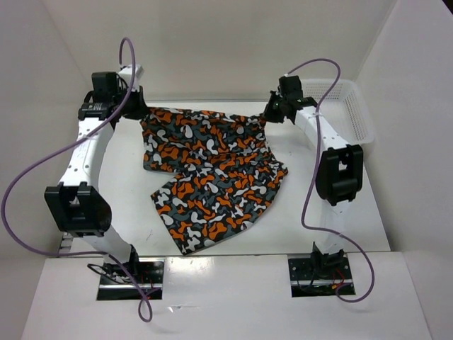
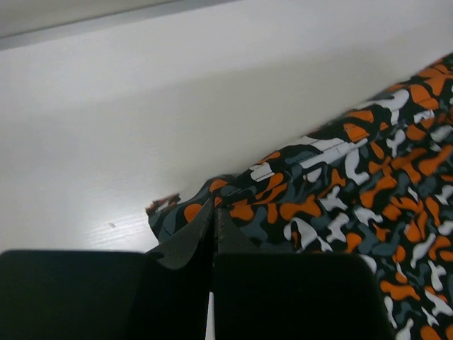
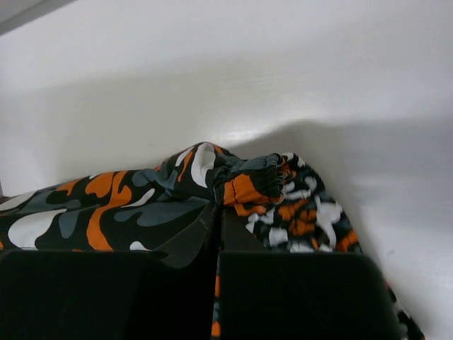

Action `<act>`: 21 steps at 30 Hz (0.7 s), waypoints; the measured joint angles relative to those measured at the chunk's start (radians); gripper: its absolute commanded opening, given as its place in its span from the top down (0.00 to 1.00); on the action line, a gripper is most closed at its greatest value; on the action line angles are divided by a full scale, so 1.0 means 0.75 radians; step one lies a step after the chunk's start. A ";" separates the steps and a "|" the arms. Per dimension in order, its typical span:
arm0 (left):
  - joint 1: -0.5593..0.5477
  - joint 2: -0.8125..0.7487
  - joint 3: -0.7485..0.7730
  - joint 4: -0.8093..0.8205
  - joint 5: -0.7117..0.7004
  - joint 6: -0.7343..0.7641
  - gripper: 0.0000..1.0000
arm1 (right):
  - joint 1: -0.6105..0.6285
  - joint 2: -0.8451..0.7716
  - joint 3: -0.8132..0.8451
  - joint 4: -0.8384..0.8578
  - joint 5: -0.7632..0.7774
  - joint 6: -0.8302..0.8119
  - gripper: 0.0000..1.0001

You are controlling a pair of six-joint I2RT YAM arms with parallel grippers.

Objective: Fold and stack the shorts
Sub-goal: Fold the shorts

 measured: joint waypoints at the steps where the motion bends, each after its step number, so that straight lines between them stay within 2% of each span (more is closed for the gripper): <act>1: 0.001 -0.036 -0.044 0.010 0.021 0.000 1.00 | -0.001 -0.034 -0.048 -0.001 -0.006 0.001 1.00; 11: -0.036 -0.557 -0.607 0.050 0.267 0.001 1.00 | -0.013 -0.426 -0.537 0.014 -0.043 0.013 1.00; 21: -0.164 -1.093 -0.965 0.030 0.450 0.001 1.00 | -0.015 -0.859 -0.887 -0.024 -0.051 0.026 1.00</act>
